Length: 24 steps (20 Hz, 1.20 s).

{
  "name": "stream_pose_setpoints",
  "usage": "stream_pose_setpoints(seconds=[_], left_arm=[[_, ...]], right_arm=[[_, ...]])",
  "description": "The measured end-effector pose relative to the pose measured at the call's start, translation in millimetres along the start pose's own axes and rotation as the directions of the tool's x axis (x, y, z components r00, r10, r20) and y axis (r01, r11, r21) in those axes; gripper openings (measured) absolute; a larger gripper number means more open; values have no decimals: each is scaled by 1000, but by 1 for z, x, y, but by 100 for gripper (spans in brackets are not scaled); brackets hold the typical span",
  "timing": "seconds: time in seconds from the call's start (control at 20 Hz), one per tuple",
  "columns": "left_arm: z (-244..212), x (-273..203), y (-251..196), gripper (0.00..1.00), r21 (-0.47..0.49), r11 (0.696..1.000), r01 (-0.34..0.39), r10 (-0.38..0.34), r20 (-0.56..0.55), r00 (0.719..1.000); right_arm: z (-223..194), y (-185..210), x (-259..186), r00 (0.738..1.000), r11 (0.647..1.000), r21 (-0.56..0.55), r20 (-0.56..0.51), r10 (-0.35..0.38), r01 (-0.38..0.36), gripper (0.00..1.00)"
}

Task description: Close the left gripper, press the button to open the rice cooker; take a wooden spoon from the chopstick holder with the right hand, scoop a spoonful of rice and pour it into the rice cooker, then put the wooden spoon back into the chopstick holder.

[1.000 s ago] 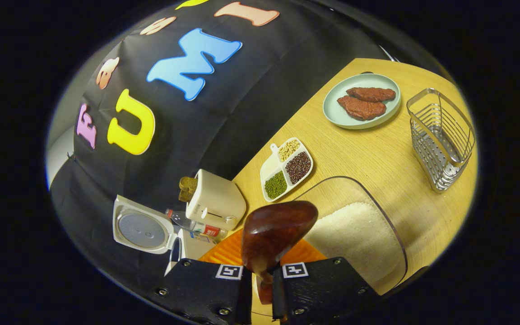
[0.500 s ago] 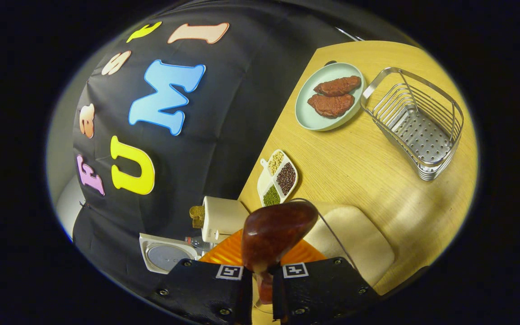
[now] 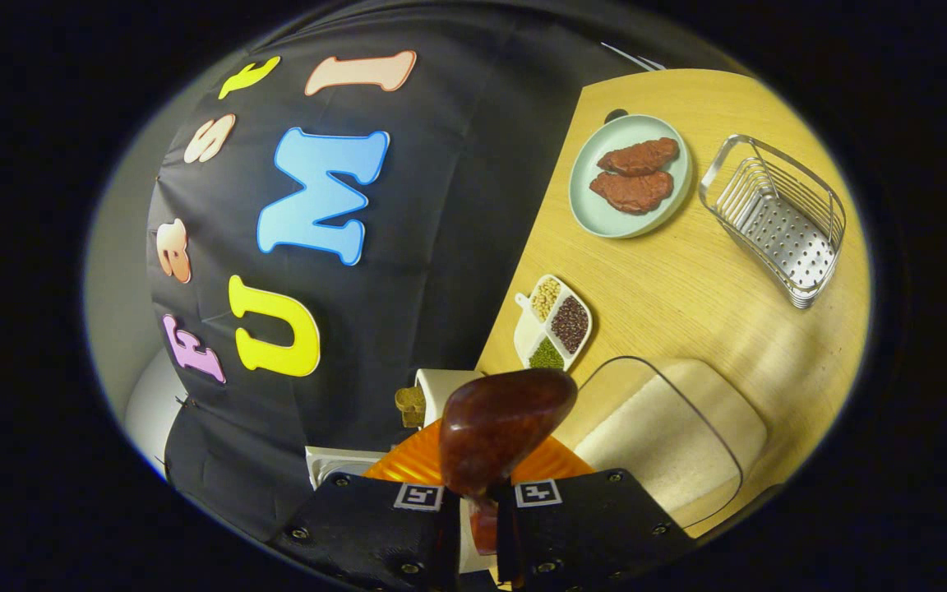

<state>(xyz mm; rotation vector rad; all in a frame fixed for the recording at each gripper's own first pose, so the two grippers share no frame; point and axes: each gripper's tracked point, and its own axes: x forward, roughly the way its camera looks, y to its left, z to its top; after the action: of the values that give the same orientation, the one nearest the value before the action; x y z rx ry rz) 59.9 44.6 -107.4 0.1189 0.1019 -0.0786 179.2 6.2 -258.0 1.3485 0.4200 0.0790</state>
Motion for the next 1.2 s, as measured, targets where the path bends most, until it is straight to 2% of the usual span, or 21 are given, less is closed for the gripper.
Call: stream_pose_setpoints(seconds=[0.25,0.55,0.9,1.1,1.2], left_arm=[[-16,-6,10,98,-37,999,-8,8,-3,1000],[-34,-13,36,99,-66,996,-57,56,-18,998],[-56,-18,60,99,-86,989,-119,115,-47,992],[-72,-21,66,99,-92,985,-144,139,-65,988],[-79,-21,69,99,-96,984,-153,146,-70,987]], right_arm=[[-31,71,20,997,998,4,-47,68,-68,18],[-116,133,64,977,994,23,-179,113,-110,17],[-222,160,126,945,994,2,-309,108,-113,17],[-284,155,156,920,995,-26,-384,79,-96,17],[-303,151,164,914,995,-36,-400,66,-88,17]])
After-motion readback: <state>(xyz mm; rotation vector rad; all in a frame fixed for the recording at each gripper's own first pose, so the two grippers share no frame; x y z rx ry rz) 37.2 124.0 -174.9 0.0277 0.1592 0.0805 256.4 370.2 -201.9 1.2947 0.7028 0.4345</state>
